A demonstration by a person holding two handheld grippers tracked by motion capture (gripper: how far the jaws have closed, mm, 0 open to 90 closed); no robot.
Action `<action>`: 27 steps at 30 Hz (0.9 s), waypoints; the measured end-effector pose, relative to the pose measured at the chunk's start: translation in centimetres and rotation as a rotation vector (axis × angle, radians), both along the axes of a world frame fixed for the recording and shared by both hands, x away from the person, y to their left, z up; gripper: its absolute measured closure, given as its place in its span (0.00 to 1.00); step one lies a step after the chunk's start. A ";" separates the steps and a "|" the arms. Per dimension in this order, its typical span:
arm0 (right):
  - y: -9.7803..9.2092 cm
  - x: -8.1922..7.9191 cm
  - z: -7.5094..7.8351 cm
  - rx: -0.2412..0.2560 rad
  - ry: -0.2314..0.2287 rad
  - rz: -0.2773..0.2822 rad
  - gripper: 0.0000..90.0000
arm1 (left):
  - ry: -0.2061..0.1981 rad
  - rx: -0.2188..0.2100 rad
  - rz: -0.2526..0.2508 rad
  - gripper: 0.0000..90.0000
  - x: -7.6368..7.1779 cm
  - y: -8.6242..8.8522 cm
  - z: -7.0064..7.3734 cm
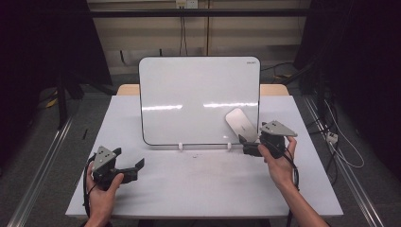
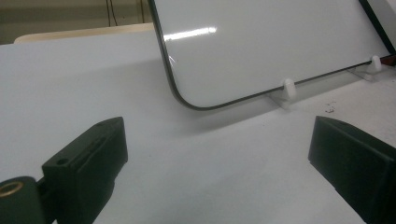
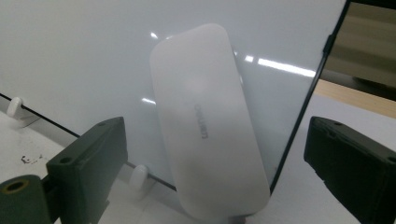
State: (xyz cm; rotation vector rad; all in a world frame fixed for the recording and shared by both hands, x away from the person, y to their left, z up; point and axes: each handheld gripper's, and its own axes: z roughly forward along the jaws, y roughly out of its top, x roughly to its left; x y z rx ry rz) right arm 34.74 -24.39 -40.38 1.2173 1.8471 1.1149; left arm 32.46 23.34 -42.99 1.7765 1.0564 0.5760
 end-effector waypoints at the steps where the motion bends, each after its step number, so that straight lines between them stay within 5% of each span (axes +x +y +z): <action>1: -0.2 -0.2 0.0 0.005 -0.004 -0.003 0.07 | 0.001 -0.002 0.002 0.05 0.0 0.0 0.0; 27: -4.4 -4.9 -2.5 -0.009 0.044 -0.061 0.07 | -0.007 0.005 0.010 0.06 -0.7 0.1 0.1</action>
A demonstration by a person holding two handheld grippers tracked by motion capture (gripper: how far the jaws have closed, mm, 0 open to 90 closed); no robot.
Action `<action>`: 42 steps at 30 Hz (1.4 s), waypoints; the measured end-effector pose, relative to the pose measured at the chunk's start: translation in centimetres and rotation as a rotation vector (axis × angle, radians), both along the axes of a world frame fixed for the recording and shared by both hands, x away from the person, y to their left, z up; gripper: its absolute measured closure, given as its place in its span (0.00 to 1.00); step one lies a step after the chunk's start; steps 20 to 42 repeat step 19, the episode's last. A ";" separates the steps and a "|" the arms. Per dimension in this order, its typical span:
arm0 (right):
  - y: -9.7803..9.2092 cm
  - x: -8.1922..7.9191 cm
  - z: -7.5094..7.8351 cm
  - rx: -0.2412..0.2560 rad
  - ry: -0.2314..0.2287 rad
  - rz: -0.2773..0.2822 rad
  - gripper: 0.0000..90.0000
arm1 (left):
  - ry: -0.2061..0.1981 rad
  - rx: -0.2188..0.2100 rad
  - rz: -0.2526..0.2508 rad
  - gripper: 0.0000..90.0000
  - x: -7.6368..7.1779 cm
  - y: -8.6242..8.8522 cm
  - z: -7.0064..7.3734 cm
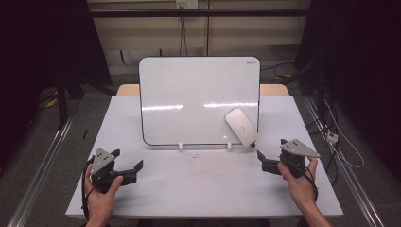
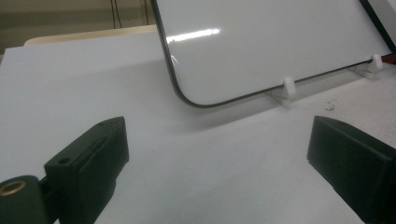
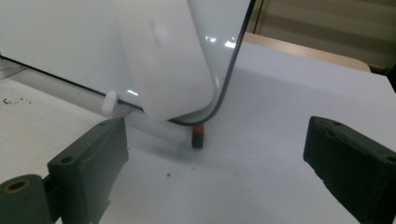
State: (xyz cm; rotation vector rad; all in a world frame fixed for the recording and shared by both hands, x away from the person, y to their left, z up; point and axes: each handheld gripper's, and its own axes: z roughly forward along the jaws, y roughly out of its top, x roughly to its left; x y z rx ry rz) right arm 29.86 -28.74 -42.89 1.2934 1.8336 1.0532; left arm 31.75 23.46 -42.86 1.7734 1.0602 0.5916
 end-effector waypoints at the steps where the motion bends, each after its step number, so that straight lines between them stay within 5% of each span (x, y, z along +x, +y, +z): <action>1: -0.1 -0.1 -0.2 0.005 0.001 0.000 0.07 | 0.000 0.001 0.002 0.06 0.0 0.0 0.0; 14: -1.5 -2.0 -1.5 0.051 0.009 -0.027 0.07 | -0.004 0.012 0.020 0.06 -0.1 0.1 0.0; 42: -1.7 -1.9 -1.8 0.050 0.029 -0.030 0.07 | 0.004 0.013 0.026 0.06 0.0 0.3 0.0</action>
